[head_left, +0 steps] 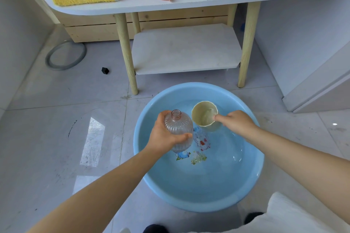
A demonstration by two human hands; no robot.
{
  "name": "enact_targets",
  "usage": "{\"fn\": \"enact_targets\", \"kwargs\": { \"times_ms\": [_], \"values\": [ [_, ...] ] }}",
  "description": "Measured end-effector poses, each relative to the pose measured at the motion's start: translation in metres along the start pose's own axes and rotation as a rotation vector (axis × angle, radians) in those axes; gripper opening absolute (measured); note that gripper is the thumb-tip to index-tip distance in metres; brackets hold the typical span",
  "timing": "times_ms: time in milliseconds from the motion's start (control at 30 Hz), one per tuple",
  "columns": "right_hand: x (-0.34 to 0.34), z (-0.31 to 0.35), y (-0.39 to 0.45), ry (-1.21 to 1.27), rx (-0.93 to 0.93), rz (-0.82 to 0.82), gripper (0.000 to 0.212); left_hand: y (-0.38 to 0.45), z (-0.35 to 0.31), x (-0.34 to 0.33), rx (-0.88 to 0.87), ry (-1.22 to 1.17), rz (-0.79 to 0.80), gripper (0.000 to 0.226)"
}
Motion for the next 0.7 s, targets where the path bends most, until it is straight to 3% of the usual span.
{"fn": "enact_targets", "kwargs": {
  "times_ms": [167, 333, 700],
  "values": [
    [0.017, 0.015, -0.007, 0.217, 0.048, -0.055, 0.048, -0.001, -0.005, -0.004, 0.012, -0.001, 0.015, 0.090],
    [0.027, 0.038, -0.020, 0.176, 0.186, -0.163, 0.054, -0.003, -0.009, -0.010, -0.015, 0.021, 0.031, 0.077],
    [0.036, 0.072, -0.050, 0.045, 0.548, -0.477, 0.052, -0.004, -0.015, -0.013, -0.031, 0.020, 0.041, 0.078]
  ]
}}
Point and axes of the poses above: each hand's wrist, its own y-axis towards the middle knuckle, its own x-axis out of the back of the hand, z = x × y, the point moved 5 cm from there along y, towards the middle knuckle, and after that the axes turned 4 degrees about -y, right-handed, at the moved point
